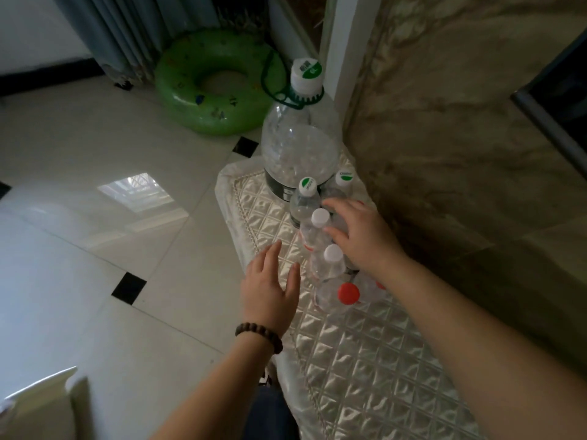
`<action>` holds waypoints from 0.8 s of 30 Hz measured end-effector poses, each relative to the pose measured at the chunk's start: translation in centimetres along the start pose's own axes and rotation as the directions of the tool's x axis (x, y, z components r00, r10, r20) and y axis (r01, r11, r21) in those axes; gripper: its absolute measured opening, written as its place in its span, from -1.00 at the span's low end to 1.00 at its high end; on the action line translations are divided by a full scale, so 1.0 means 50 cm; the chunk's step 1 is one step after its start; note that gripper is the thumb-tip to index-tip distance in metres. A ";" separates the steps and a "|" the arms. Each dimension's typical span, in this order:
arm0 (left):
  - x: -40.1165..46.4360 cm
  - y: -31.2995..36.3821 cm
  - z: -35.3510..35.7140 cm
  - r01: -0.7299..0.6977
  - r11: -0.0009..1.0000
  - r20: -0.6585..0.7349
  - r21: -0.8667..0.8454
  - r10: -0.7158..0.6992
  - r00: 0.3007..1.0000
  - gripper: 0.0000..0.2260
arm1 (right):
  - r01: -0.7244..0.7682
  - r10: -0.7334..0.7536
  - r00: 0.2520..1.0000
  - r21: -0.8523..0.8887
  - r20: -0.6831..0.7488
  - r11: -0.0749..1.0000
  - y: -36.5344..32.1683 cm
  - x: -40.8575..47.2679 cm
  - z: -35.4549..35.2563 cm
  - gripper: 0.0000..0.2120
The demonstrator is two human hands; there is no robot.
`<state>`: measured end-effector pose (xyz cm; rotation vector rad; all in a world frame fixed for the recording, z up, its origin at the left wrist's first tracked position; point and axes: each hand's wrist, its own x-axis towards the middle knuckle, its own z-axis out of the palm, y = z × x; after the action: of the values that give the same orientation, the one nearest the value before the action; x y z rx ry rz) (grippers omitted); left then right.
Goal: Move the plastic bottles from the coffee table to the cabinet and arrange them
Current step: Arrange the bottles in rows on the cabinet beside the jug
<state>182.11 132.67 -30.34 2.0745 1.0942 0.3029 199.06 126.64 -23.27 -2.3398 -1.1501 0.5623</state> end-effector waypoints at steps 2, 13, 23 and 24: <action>0.033 -0.010 -0.014 -0.005 1.000 0.001 0.007 0.005 1.000 -0.54 | -0.058 0.056 0.993 0.010 0.106 0.998 -0.007 0.026 0.019 -0.57; 0.178 0.010 -0.035 -0.119 0.993 0.063 -0.025 0.120 0.991 -0.57 | -0.192 0.192 0.975 -0.011 0.111 0.981 -0.001 0.046 0.040 -0.61; 0.281 0.094 -0.005 -0.211 0.977 0.167 0.027 0.204 0.965 -0.57 | -0.166 0.185 0.965 0.112 -0.187 0.980 0.054 0.047 -0.044 -0.63; 0.284 0.092 -0.003 -0.214 0.976 0.169 0.041 0.205 0.964 -0.60 | -0.199 0.211 0.967 0.094 -0.140 0.975 0.069 0.048 -0.043 -0.60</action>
<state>193.42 142.30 -28.80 2.2293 0.7958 0.2005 203.72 126.26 -23.89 -2.4015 -0.8097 0.4846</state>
